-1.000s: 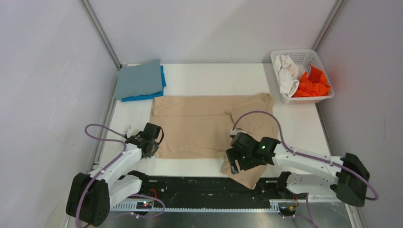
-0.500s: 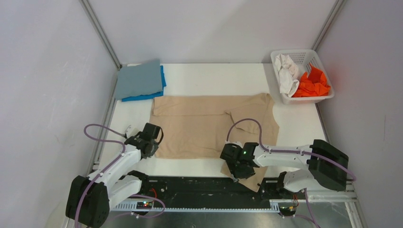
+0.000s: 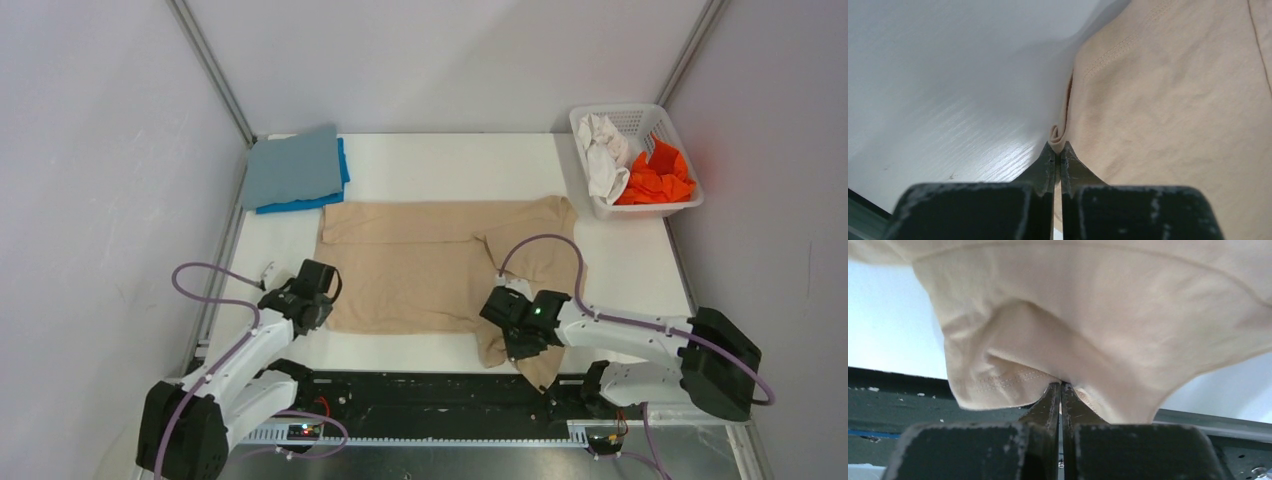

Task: Fold and stack the t-shirts
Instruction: Grab the side of the flattened tshirt closest away from the robot with both arms, then fold the other side of the tshirt into a rectangle

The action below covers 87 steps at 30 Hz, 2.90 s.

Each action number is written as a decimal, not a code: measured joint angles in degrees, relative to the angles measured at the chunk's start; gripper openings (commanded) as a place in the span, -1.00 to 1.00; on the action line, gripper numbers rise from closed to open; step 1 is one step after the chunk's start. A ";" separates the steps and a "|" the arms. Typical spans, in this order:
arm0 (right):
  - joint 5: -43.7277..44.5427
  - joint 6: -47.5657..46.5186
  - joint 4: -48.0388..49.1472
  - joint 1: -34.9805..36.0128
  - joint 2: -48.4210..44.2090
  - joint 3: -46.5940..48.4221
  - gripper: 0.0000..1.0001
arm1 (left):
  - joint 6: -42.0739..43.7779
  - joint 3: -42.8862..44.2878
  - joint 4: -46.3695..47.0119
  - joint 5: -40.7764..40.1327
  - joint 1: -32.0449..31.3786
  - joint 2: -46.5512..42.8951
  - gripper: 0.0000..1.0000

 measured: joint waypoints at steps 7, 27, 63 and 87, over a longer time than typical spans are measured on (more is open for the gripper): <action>7.74 -6.88 -2.25 -5.66 -1.99 5.77 -1.00 | 1.49 1.42 -0.02 -0.07 0.00 -0.55 -1.00; 22.25 -36.57 19.23 -22.67 7.19 19.19 -1.00 | 8.13 14.43 3.58 -0.35 4.87 15.04 -1.00; 21.55 -45.83 23.28 -35.52 44.30 54.93 0.96 | 14.27 36.30 5.11 1.16 12.28 35.47 0.99; -12.72 -21.35 29.83 -42.34 33.00 29.79 0.99 | 26.97 39.60 6.64 11.04 4.09 46.93 0.99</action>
